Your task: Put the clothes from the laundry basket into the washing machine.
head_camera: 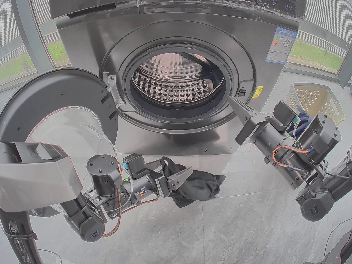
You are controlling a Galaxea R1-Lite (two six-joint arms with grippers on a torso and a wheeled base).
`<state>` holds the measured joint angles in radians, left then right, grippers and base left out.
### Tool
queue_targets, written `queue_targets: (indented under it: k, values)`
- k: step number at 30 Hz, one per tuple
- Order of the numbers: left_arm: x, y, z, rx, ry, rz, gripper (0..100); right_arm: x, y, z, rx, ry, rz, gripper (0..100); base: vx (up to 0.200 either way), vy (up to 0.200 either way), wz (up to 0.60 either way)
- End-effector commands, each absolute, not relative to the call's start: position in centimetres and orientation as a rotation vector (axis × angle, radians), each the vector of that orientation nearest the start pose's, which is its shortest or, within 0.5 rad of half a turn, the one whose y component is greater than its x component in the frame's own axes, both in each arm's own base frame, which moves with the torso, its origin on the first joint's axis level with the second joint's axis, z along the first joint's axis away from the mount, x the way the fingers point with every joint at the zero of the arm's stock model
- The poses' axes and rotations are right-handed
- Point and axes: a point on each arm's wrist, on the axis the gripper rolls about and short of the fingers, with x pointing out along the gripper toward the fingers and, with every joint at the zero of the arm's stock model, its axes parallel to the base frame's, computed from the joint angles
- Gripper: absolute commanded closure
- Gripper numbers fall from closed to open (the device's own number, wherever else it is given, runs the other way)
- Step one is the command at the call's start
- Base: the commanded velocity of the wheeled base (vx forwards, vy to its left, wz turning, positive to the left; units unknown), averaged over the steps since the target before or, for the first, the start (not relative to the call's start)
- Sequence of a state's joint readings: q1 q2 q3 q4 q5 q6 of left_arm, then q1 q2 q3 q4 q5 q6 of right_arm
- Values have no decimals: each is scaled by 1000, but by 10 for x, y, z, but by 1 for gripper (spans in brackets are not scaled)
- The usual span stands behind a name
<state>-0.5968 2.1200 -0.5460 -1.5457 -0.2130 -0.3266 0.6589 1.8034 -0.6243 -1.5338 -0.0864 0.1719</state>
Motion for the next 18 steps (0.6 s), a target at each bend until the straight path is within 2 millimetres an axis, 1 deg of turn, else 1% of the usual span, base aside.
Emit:
queue_targets:
  k: [1,4,8,10,11,12,13,15,18]
  values:
    - [275,-188,69,-296,190,-782,0,242,184,194,305,-283,574,100,0,0,0]
    - [276,-189,73,-299,173,-786,0,243,185,191,314,-270,564,100,0,0,0]
    - [276,-190,79,-304,150,-792,0,249,185,180,299,-238,550,100,0,0,0]
    - [274,-191,85,-307,134,-801,0,251,186,172,289,-214,547,100,0,0,0]
    - [274,-191,85,-307,134,-801,0,251,186,172,289,-214,547,100,0,0,0]
    - [271,-190,90,-309,123,-807,0,253,186,161,275,-179,543,100,0,0,0]
    - [270,-189,93,-310,115,-805,0,253,187,157,269,-163,542,100,0,0,0]
    - [268,-189,98,-313,100,-810,0,257,187,151,262,-148,534,100,0,0,0]
    - [266,-187,107,-321,71,-814,0,259,185,149,259,-142,525,100,0,0,0]
